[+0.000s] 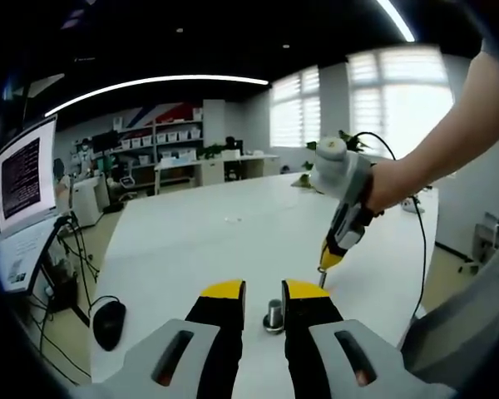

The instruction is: Place the washer onto the threaded stud by aligning its center hole with the stud, sliding it down to the base, and recovering from edge contact or off-axis alignment until the washer reaches the visible bottom stop.

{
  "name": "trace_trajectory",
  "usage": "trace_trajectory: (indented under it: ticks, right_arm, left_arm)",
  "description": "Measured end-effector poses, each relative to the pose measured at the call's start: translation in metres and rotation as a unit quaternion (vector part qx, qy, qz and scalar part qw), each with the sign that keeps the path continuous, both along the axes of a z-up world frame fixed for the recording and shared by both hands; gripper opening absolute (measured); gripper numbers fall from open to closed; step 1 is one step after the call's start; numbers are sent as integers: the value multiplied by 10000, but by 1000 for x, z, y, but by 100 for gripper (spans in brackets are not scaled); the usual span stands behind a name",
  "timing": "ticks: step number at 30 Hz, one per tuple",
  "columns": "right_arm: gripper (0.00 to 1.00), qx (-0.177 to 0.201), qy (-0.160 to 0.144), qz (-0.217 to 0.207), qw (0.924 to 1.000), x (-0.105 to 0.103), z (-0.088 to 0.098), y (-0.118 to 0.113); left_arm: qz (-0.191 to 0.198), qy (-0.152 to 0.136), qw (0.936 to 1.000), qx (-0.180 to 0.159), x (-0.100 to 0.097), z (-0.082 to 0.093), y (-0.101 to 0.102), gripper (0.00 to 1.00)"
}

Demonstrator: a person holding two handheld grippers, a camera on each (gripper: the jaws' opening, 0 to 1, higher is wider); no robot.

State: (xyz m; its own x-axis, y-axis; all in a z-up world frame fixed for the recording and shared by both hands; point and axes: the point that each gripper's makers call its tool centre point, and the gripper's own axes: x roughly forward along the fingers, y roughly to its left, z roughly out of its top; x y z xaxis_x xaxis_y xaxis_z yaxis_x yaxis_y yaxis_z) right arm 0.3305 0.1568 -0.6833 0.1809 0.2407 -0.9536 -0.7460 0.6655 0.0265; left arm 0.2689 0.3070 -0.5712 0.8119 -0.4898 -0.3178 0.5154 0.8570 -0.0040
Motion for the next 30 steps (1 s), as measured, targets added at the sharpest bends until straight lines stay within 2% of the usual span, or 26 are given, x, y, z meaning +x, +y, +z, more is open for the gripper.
trace_trajectory:
  ticks: [3, 30]
  right_arm:
    - [5, -135, -39, 168, 9998, -1, -2, -2]
    - [6, -127, -18, 129, 9998, 0, -2, -6]
  left_arm:
    - [-19, -12, 10000, 6, 0, 1, -1, 15]
    - [-13, 52, 10000, -25, -1, -1, 0, 15]
